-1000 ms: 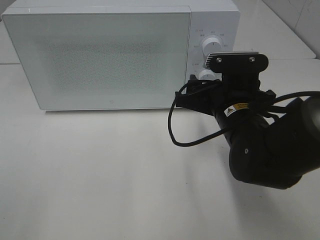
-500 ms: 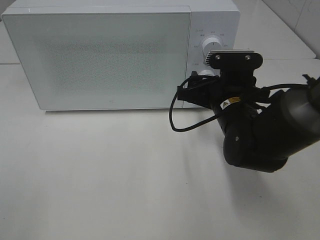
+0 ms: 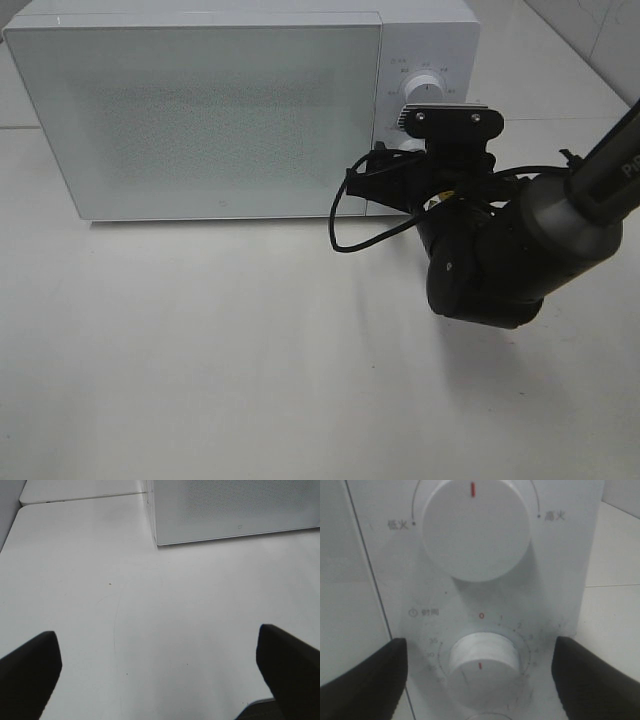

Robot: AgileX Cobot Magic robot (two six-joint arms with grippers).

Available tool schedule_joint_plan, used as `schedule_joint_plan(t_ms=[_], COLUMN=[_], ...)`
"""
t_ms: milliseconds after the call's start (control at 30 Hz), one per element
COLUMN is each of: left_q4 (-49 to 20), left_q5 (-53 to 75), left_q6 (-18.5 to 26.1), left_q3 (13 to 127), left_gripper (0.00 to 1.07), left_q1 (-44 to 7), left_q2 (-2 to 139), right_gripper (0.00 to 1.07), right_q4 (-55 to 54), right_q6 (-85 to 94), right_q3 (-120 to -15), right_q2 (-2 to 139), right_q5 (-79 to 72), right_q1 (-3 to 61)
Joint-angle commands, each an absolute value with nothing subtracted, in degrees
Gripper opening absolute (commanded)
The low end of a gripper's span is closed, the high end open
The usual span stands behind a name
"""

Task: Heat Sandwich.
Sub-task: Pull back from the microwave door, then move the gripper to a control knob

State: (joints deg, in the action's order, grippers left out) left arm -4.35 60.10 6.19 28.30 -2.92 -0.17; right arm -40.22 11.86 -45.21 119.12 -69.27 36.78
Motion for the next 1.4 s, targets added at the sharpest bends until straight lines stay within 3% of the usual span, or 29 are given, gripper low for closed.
schedule_joint_plan(t_ms=[33, 433, 600, 733, 867, 1400], left_q4=[-4.76, -4.81, -4.81, -4.81, -4.81, -4.81], left_q5=[59.42, 59.42, 59.42, 59.42, 59.42, 59.42], left_q6=[5.73, 5.79, 5.79, 5.79, 5.79, 5.79], left_q3=[28.19, 28.19, 28.19, 28.19, 28.19, 28.19], left_gripper=[1.0, 1.0, 1.0, 1.0, 1.0, 1.0], left_q1=[-2.75, -2.75, -2.75, -2.75, -2.75, -2.75], left_q2=[-1.49, -1.49, -1.49, -1.49, -1.49, -1.49], right_gripper=[0.76, 0.74, 0.59, 0.26, 0.16, 0.25], right_q4=[-39.25, -39.08, -38.96, -38.9, -38.85, -38.85], right_q6=[11.4, 10.2, 10.2, 10.2, 10.2, 10.2], right_q3=[-46.24, -46.35, -46.35, -46.35, -46.35, -46.35], right_q2=[119.58, 120.03, 120.03, 120.03, 120.03, 120.03], right_q5=[-69.61, -69.56, -69.44, -69.27, -69.27, -69.44], right_q1=[35.92, 36.04, 36.04, 36.04, 36.04, 36.04])
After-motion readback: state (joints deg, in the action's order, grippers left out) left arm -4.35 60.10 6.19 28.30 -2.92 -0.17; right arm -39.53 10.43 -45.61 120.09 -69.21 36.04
